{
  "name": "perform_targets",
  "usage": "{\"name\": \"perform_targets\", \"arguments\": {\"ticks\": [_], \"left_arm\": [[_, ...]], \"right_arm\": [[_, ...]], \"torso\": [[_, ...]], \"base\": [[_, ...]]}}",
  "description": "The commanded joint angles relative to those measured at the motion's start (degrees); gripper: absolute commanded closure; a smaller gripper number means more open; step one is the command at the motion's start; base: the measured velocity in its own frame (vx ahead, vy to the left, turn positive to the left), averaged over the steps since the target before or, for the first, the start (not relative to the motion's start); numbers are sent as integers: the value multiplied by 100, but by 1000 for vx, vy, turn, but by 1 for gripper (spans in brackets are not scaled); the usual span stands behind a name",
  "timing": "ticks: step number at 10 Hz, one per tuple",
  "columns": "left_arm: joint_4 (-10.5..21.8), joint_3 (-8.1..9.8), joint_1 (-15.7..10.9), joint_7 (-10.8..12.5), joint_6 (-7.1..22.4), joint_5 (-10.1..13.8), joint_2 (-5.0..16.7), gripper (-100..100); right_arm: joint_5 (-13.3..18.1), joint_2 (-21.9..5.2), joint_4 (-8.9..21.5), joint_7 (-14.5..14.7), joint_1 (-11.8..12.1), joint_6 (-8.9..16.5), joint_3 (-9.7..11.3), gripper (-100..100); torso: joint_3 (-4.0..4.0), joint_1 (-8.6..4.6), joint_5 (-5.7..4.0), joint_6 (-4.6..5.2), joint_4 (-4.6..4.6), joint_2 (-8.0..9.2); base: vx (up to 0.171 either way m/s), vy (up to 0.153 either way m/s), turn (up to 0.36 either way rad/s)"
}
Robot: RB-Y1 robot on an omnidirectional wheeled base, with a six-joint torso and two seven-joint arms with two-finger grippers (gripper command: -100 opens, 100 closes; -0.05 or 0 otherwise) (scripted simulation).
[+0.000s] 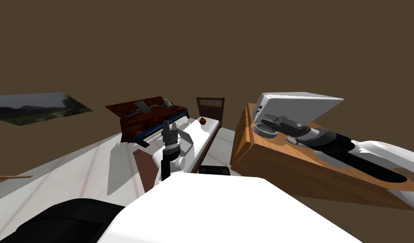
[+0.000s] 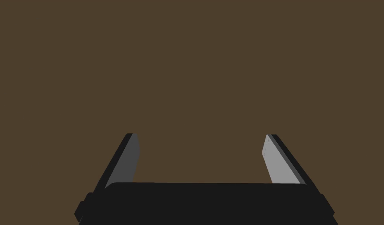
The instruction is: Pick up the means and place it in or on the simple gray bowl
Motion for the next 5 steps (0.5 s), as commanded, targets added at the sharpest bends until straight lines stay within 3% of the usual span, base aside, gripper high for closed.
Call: {"name": "perform_targets", "arguments": {"ticks": [1, 5], "left_arm": [[0, 0, 0, 0, 0, 0, 0, 0], [0, 0, 0, 0, 0, 0, 0, 0]], "right_arm": [[134, -286, 219, 8, 17, -89, -25, -100], [393, -993, 558, 4, 87, -203, 17, -100]], "torso": [[0, 0, 0, 0, 0, 0], [2, -9, -3, 1, 1, 4]], "base": [[1, 6, 60], [-7, -9, 51]]}}
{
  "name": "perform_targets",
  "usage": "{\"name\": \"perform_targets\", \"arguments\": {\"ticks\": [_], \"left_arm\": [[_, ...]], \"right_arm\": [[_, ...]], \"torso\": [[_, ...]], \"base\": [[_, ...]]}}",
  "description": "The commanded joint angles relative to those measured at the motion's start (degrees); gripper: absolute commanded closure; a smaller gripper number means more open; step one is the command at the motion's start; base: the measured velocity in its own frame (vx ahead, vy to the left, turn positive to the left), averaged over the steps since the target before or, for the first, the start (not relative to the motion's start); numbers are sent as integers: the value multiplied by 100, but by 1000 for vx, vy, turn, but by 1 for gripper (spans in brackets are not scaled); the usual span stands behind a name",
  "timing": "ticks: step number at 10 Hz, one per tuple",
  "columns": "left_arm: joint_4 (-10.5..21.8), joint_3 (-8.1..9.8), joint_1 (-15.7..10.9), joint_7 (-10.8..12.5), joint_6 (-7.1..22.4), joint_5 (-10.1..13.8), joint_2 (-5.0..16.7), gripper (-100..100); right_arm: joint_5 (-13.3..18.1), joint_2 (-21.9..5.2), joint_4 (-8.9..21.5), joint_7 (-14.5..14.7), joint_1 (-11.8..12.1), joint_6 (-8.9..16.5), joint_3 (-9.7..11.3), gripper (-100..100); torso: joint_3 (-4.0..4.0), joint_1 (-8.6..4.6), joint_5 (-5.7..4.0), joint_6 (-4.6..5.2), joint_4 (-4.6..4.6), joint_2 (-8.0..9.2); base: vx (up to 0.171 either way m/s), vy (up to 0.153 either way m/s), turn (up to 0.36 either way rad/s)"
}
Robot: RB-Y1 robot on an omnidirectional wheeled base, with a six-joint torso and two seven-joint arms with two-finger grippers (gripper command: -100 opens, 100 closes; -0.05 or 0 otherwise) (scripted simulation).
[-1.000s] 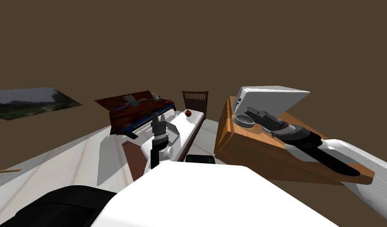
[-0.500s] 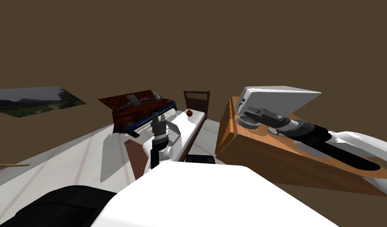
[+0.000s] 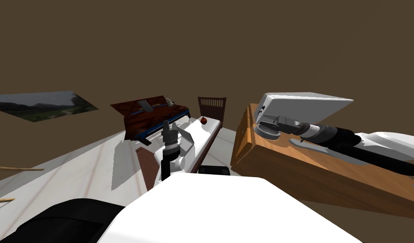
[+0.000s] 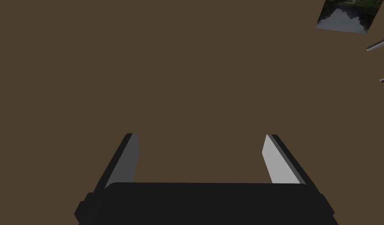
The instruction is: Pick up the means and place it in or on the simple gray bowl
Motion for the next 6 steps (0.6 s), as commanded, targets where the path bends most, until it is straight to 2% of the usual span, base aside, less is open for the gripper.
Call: {"name": "perform_targets", "arguments": {"ticks": [1, 2, 3, 4, 5, 6], "left_arm": [[0, 0, 0, 0, 0, 0, 0, 0], [0, 0, 0, 0, 0, 0, 0, 0], [0, 0, 0, 0, 0, 0, 0, 0], [0, 0, 0, 0, 0, 0, 0, 0], [0, 0, 0, 0, 0, 0, 0, 0], [0, 0, 0, 0, 0, 0, 0, 0]], "right_arm": [[65, -286, 86, -4, 21, -34, 11, -100], [199, -465, 254, -15, 66, -88, 67, -100], [199, -631, 254, -15, 66, -88, 67, -100], [199, -682, 254, -15, 66, -88, 67, -100], [337, -914, 419, -32, 116, -139, 143, -100], [337, -1029, 419, -32, 116, -139, 143, -100]], "torso": [[0, 0, 0, 0, 0, 0], [1, -2, 0, 2, 1, 0], [0, -8, -2, 1, 0, 0], [1, -7, -2, 2, 1, 2], [1, 0, -1, 3, 1, 1], [1, -4, -1, 0, 0, 2]], "base": [[-13, -25, 32], [-12, -38, 72], [-18, -38, 34], [-11, -15, -10], [-18, -29, 66], [-19, -36, 44]]}}
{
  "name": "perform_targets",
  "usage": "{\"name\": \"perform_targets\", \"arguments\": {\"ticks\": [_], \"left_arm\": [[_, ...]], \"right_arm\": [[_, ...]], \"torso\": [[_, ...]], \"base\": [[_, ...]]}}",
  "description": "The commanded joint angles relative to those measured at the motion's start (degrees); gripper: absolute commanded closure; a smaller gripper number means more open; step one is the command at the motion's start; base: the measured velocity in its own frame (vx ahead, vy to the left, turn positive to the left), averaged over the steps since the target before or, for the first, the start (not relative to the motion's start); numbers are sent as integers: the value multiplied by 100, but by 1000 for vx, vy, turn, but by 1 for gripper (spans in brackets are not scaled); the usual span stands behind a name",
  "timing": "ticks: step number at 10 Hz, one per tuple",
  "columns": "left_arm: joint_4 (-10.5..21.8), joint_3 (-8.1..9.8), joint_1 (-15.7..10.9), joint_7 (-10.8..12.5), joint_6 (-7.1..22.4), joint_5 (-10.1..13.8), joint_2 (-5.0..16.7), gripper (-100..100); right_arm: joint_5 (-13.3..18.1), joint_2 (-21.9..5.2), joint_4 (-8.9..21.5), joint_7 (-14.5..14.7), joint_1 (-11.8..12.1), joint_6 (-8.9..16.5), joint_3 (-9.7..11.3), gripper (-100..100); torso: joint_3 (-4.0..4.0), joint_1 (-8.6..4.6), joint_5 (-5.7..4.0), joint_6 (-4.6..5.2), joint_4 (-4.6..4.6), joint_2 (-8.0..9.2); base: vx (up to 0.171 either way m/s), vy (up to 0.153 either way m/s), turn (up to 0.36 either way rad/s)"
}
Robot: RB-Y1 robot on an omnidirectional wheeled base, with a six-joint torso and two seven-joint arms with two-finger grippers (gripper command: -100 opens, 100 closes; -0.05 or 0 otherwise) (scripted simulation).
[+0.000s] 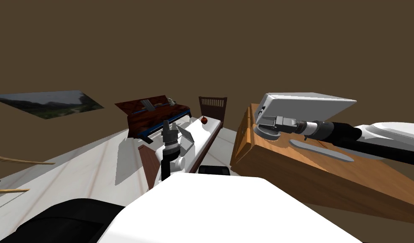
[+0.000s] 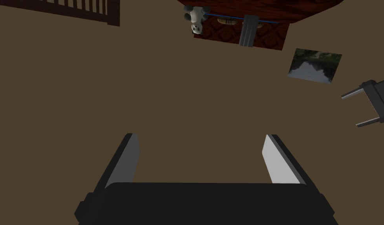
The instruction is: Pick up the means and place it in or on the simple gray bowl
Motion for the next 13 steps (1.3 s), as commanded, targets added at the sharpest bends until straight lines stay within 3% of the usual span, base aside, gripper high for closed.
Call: {"name": "perform_targets", "arguments": {"ticks": [1, 6, 11, 12, 13], "left_arm": [[0, 0, 0, 0, 0, 0, 0, 0], [0, 0, 0, 0, 0, 0, 0, 0], [0, 0, 0, 0, 0, 0, 0, 0], [0, 0, 0, 0, 0, 0, 0, 0], [0, 0, 0, 0, 0, 0, 0, 0]], "right_arm": [[157, -286, 178, -31, 67, -52, 99, -100], [440, -1060, 489, -87, 192, -144, 336, -100], [864, -1842, 922, -186, 397, -269, 760, -100], [864, -1907, 922, -186, 397, -269, 760, -100], [1001, -2143, 1053, -219, 470, -307, 908, -100]], "torso": [[0, 0, 0, 0, 0, 0], [2, -16, -5, -1, 0, 5], [6, -16, -6, 2, 3, 10], [5, -20, -6, 1, 2, 8], [5, -16, -6, 2, 2, 9]], "base": [[-30, -48, 71], [-34, -65, 51], [-42, -75, 53], [-44, -72, 43], [-40, -88, 68]]}}
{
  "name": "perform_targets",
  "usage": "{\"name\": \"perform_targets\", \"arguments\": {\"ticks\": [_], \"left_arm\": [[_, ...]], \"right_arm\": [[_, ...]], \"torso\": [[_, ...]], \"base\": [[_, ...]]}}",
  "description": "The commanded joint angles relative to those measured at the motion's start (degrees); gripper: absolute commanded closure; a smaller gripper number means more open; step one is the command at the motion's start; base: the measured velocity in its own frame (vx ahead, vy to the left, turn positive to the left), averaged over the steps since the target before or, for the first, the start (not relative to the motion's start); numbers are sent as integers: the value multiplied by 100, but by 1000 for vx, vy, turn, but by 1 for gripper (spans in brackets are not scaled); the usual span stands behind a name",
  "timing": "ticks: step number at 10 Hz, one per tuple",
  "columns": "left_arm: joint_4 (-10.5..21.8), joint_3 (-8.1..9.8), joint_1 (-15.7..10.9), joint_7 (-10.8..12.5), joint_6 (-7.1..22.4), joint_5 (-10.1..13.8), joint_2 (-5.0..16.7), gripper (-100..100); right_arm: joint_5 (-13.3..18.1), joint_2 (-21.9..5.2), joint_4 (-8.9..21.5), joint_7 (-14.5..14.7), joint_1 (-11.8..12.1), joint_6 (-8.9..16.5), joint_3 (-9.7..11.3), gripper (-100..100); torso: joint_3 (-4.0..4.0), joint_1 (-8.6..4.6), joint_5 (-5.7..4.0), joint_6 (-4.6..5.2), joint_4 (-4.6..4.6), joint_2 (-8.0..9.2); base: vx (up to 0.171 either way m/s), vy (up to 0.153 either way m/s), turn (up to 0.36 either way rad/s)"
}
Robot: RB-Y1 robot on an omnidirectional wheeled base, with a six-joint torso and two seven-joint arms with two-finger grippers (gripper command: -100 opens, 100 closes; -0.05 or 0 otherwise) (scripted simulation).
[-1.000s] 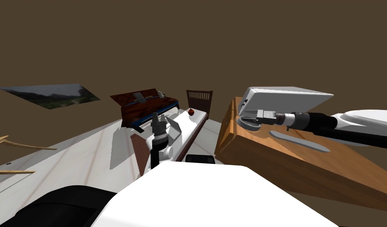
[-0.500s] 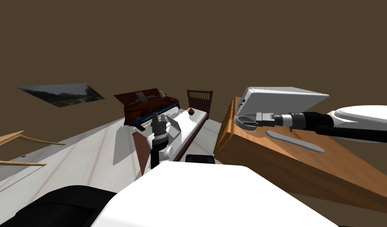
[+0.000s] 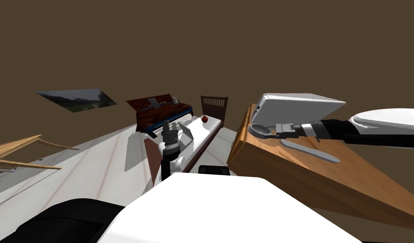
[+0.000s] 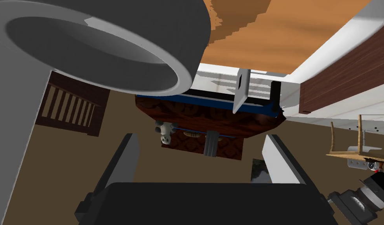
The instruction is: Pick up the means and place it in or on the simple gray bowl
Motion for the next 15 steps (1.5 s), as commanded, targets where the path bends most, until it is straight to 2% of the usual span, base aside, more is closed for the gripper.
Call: {"name": "perform_targets", "arguments": {"ticks": [1, 2, 3, 4, 5, 6, 7, 10, 13, 14, 15], "left_arm": [[0, 0, 0, 0, 0, 0, 0, 0], [0, 0, 0, 0, 0, 0, 0, 0], [0, 0, 0, 0, 0, 0, 0, 0], [0, 0, 0, 0, 0, 0, 0, 0], [0, 0, 0, 0, 0, 0, 0, 0], [0, 0, 0, 0, 0, 0, 0, 0], [0, 0, 1, 0, 0, 0, 0, 0], [0, 0, 1, 0, 0, 0, 0, 0], [0, 0, 0, 0, 0, 0, 0, 0], [0, 0, 0, 0, 0, 0, 0, 0], [0, 0, 1, 0, 0, 0, 0, 0]], "right_arm": [[198, -286, 201, -31, 85, -53, 261, -100], [198, -385, 201, -31, 85, -53, 261, -100], [326, -616, 319, -61, 157, -86, 404, -100], [326, -617, 319, -61, 157, -86, 404, -100], [447, -835, 428, -88, 228, -117, 542, -100], [447, -835, 428, -88, 228, -117, 542, -100], [559, -1034, 529, -113, 295, -144, 672, -100], [559, -1034, 529, -113, 295, -144, 672, -100], [826, -1495, 757, -172, 473, -201, 997, -100], [261, -1601, 757, -46, 563, -201, 997, -100], [301, -1518, 757, -49, 473, -201, 997, -100]], "torso": [[0, 0, 0, 0, 0, 0], [2, -12, -3, 0, 1, 4], [4, -6, -4, 2, 2, 6], [5, -5, -2, 2, 2, 7], [1, 5, -1, 2, 1, 1], [-1, 9, 1, 0, -1, -2], [-2, 11, 1, 2, 0, -5], [-5, 19, 2, 3, -1, -10], [-4, 8, 1, 1, -1, -7], [-5, 3, 1, -2, -2, -7], [-4, 1, -3, 4, 0, -9]], "base": [[-59, -125, 98], [-62, -97, 44], [-62, -95, 55], [-38, -67, 33], [-37, -59, 60], [-27, -56, 33], [-32, -77, 48], [-14, -32, 12], [-32, -69, 67], [-21, -85, 29], [-1, -41, -18]]}}
